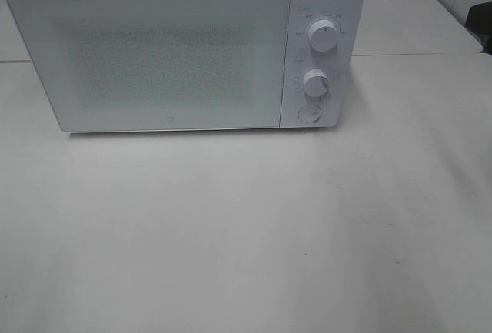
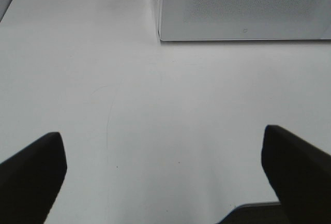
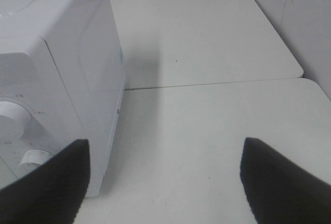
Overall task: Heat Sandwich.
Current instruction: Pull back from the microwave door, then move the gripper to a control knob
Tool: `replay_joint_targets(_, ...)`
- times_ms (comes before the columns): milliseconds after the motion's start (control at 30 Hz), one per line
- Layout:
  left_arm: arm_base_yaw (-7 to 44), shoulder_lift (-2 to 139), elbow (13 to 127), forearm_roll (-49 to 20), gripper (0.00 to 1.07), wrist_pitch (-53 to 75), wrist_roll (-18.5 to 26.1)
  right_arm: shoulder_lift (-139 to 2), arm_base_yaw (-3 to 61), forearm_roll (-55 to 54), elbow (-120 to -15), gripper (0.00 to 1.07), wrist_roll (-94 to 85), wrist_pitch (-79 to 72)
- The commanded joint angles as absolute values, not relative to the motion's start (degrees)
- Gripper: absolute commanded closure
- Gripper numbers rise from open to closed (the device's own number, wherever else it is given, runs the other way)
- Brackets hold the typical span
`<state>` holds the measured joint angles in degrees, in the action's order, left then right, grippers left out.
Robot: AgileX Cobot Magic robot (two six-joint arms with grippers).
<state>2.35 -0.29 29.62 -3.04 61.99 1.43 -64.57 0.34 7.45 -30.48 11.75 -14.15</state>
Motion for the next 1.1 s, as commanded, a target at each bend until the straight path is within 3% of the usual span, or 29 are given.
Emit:
replay_joint_targets(33, 2.23, -1.26, 29.51, -3.55, 0.1, 61.31, 1.49, -66.81, 0.11, 7.68, -30.71, 0.3, 12.15, -16.79)
replay_joint_targets(200, 2.23, -1.26, 29.51, -3.55, 0.1, 61.31, 1.49, -70.42, 2.29, 5.61, -28.19, 0.31, 9.85, -24.35)
replay_joint_targets(400, 2.23, -1.26, 29.51, -3.55, 0.1, 61.31, 1.49, -74.2, 7.62, -4.58, -24.52, 0.31, 0.0, -29.91)
replay_joint_targets(800, 2.23, -1.26, 29.51, -3.55, 0.1, 61.31, 1.49, -75.46, 24.01, -31.97, -18.56, 0.31, -18.62, -47.73)
replay_joint_targets(1100, 2.23, -1.26, 29.51, -3.55, 0.1, 61.31, 1.49, -78.55, 34.21, -41.25, -18.39, 0.31, -22.46, -55.12)
